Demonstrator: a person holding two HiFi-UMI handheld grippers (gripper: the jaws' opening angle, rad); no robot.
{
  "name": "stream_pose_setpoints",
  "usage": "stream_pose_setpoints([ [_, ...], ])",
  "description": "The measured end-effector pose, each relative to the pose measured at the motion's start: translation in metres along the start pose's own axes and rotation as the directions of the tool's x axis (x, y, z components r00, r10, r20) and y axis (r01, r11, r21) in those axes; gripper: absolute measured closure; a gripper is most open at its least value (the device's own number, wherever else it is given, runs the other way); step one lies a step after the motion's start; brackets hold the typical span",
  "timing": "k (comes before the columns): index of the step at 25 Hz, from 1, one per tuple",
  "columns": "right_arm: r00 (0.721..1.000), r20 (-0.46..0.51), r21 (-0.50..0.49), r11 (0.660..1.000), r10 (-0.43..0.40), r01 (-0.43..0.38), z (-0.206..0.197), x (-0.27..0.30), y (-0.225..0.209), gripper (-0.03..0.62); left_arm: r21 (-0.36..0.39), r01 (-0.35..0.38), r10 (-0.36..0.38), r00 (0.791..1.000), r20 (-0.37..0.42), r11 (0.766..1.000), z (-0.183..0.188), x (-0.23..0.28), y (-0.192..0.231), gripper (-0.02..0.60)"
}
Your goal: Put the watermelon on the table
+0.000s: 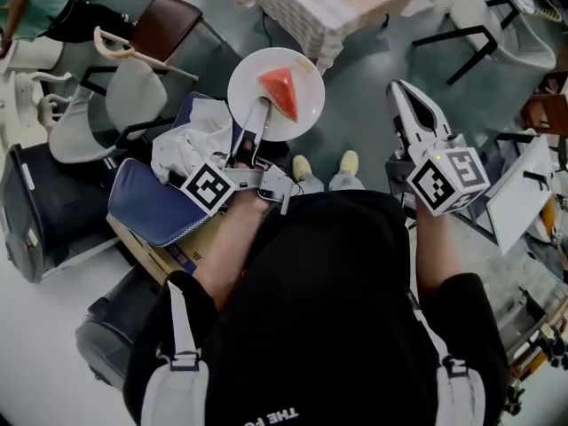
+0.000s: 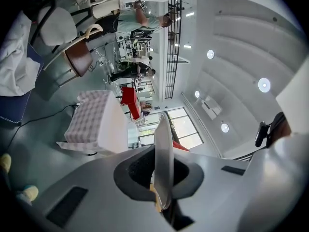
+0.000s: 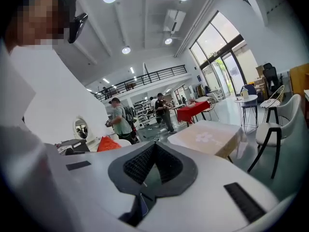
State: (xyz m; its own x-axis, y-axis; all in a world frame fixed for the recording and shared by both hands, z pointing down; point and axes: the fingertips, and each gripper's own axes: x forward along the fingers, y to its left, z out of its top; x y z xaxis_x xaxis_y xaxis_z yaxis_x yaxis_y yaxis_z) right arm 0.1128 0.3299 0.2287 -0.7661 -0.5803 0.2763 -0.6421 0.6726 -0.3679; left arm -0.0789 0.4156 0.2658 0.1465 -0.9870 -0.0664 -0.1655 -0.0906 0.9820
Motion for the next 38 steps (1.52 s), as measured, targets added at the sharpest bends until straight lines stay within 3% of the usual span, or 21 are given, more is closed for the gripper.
stream_pose_setpoints([
  [15, 1.000, -0.014, -0.006, 1.000, -0.016, 0.016, -0.014, 0.007, 0.036, 0.583, -0.029, 0.004, -0.004, 1.000, 0.004, 1.000, 0.020, -0.025, 0.007, 0.566],
  [27, 1.000, -0.023, 0.055, 0.998, 0.002, -0.001, 0.004, 0.023, -0.020, 0.583, -0.022, -0.035, 0.035, 0.999, 0.014, 0.999, 0.003, 0.029, 0.010, 0.566],
  [38, 1.000, 0.016, 0.072, 0.997, 0.027, -0.028, 0.024, 0.035, -0.047, 0.583, 0.021, -0.024, 0.024, 1.000, 0.001, 0.999, 0.001, 0.062, 0.000, 0.566],
])
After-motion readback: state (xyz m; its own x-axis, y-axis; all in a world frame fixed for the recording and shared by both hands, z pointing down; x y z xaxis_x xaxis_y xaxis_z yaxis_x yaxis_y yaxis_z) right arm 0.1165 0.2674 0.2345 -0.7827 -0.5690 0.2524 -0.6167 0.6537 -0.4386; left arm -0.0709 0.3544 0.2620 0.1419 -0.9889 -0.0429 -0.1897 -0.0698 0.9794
